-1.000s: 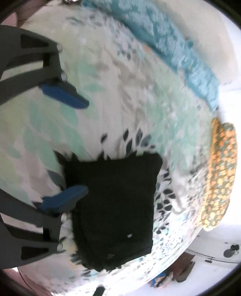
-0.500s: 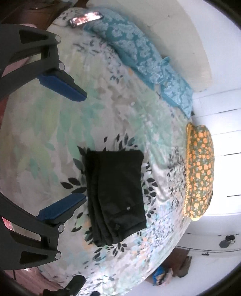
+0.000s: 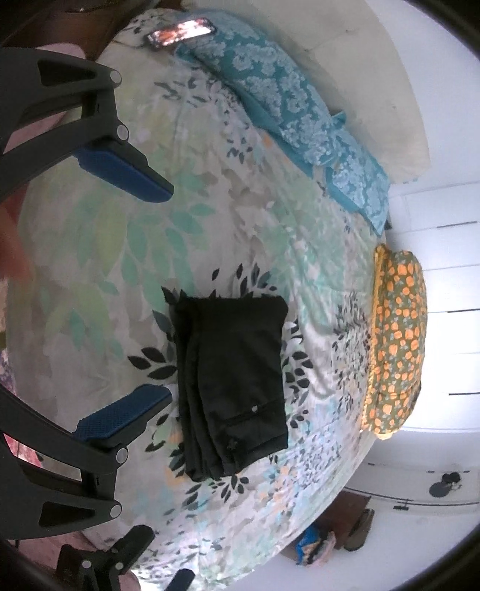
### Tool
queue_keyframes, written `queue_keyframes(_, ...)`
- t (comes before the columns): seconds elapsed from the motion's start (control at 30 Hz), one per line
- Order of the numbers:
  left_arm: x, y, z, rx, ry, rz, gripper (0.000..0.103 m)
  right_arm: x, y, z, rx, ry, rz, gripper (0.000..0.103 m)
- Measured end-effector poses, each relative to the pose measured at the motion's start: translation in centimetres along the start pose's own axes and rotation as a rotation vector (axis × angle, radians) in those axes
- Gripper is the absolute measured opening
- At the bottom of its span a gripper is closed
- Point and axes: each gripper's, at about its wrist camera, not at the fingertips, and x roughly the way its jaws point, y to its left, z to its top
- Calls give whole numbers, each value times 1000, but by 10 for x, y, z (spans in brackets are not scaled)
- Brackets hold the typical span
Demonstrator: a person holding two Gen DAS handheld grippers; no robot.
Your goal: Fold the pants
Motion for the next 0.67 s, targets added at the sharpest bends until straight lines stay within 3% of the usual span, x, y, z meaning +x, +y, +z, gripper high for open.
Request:
queue_keyframes(0.23,-1,-5,-2,4,12,-18,100,2,-1,-1,7,4,4,103)
queue_keyframes(0.53,6,-6,-8,-52,86,-119,103,2,-6,-2,19,7,5,103)
queue_keyframes(0.67,3,-12,-11,-32,85,-123,103,3,-7,-3,27,5,3,103)
